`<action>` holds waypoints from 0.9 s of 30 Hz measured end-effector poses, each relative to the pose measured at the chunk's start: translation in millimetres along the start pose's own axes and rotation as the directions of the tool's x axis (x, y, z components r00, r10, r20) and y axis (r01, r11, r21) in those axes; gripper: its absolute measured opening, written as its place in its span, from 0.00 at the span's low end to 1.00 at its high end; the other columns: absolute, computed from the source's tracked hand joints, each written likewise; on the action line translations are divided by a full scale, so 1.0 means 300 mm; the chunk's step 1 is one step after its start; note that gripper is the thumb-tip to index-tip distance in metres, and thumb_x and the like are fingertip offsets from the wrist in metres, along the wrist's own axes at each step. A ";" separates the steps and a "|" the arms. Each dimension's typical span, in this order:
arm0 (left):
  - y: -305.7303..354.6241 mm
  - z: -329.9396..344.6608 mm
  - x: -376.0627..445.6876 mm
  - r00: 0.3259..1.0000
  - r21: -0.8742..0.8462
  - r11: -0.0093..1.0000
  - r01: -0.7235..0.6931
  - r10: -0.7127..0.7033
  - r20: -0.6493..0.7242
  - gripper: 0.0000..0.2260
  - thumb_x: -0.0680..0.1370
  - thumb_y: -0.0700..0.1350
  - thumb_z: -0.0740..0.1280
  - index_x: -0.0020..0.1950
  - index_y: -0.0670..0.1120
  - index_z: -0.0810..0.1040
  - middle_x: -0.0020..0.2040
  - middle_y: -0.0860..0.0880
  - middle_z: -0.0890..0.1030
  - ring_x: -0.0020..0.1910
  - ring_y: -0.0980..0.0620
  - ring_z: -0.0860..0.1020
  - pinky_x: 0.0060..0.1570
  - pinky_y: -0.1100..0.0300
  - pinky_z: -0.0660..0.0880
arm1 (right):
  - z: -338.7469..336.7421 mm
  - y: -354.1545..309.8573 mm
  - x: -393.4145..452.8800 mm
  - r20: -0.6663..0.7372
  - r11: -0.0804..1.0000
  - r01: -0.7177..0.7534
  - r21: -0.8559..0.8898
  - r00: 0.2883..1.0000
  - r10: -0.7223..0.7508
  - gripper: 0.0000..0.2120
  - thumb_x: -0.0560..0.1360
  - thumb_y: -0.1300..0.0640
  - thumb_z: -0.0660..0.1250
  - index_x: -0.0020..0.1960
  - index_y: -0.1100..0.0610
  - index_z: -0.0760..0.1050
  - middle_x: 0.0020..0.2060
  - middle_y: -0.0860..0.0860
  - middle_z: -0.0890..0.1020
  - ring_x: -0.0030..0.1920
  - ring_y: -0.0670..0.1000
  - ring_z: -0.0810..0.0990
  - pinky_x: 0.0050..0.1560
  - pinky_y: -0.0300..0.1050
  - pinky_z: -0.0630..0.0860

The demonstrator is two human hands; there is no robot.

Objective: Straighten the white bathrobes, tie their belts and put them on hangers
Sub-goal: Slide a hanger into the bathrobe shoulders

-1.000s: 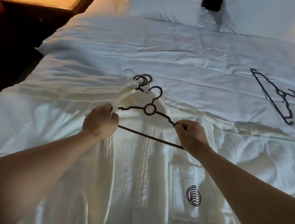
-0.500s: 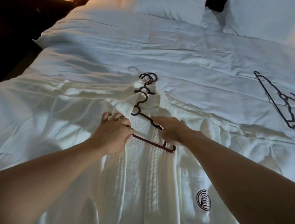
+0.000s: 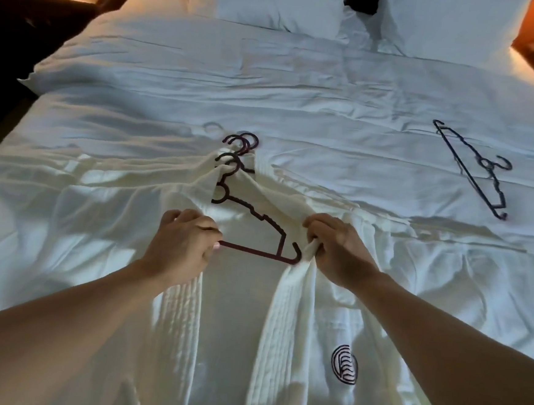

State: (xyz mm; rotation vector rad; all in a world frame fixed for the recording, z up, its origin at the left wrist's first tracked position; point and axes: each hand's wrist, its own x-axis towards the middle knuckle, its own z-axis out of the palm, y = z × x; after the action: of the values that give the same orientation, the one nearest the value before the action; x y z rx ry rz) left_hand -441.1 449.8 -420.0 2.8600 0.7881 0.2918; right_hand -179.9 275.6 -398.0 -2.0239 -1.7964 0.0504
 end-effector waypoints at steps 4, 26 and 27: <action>0.043 0.019 0.061 0.999 0.023 0.999 0.024 -0.025 0.039 0.09 0.72 0.39 0.72 0.45 0.53 0.85 0.48 0.57 0.84 0.51 0.44 0.79 0.52 0.49 0.69 | -0.017 -0.029 -0.002 -0.089 0.999 0.014 -0.045 0.996 -0.018 0.05 0.71 0.59 0.55 0.40 0.52 0.68 0.58 0.50 0.81 0.46 0.56 0.82 0.46 0.51 0.75; 0.045 0.081 0.225 1.000 0.091 0.996 0.016 -0.017 0.014 0.26 0.71 0.63 0.64 0.66 0.53 0.76 0.69 0.46 0.73 0.69 0.40 0.70 0.66 0.38 0.61 | 0.089 -0.051 0.093 0.344 0.882 -0.461 -0.098 0.816 0.465 0.32 0.83 0.45 0.50 0.82 0.48 0.42 0.82 0.46 0.38 0.81 0.52 0.38 0.77 0.64 0.35; 0.033 0.084 0.218 0.997 0.116 0.993 0.036 -0.043 0.058 0.31 0.72 0.65 0.62 0.72 0.53 0.71 0.74 0.45 0.69 0.73 0.39 0.65 0.69 0.36 0.58 | 0.095 -0.047 0.089 0.350 0.887 -0.449 -0.106 0.819 0.456 0.31 0.83 0.45 0.50 0.82 0.48 0.42 0.82 0.46 0.38 0.81 0.52 0.37 0.77 0.65 0.36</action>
State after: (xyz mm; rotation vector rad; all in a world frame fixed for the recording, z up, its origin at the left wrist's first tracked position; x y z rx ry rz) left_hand -375.5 472.9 -432.8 2.9396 0.8758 0.1586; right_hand -197.7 310.4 -412.3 -2.5467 -1.4558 0.5941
